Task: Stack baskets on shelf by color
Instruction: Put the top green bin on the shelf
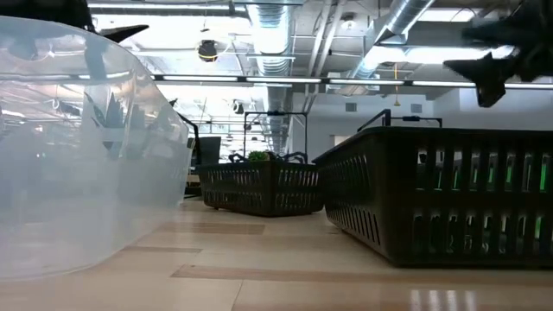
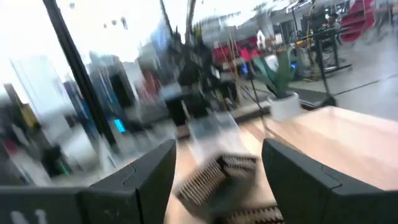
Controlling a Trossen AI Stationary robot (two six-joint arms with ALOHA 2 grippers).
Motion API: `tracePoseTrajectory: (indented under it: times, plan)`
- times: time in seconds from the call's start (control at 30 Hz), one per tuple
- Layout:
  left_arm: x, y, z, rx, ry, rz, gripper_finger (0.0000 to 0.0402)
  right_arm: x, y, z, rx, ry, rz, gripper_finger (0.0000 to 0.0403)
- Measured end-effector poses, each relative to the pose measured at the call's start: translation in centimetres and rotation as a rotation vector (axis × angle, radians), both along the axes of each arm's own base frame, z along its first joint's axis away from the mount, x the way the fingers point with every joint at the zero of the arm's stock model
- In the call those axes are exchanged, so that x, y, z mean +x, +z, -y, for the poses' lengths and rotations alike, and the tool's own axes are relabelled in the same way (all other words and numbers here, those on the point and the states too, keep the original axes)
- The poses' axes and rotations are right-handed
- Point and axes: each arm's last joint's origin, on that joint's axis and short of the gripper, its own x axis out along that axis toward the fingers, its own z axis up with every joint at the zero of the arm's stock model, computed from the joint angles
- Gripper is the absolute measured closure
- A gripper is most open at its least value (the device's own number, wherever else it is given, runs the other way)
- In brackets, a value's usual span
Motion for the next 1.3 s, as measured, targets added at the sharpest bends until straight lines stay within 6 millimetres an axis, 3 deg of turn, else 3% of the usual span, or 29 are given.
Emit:
tracePoseTrajectory:
  times: [0.4, 0.9, 1.1, 1.3]
  plan:
    - [3.2, 3.8, 0.4, 0.024, 0.063, -0.12, 0.0227, -1.0, 2.7, 0.5, 0.171, 0.004, 0.292, 0.0139]
    - [3.4, 5.4, 0.4, 0.064, 0.097, -0.121, 0.0226, -1.3, 3.4, 0.8, 0.315, -0.01, 0.356, 0.0139]
    - [3.7, 5.9, 0.7, 0.053, -0.007, -0.09, 0.0189, -2.2, 8.0, 1.3, 0.216, -0.043, 0.322, 0.0139]
    - [4.5, 7.5, 1.0, 0.064, -0.083, -0.137, 0.0143, -1.7, 13.1, 1.2, 0.064, -0.15, -0.06, 0.0139]
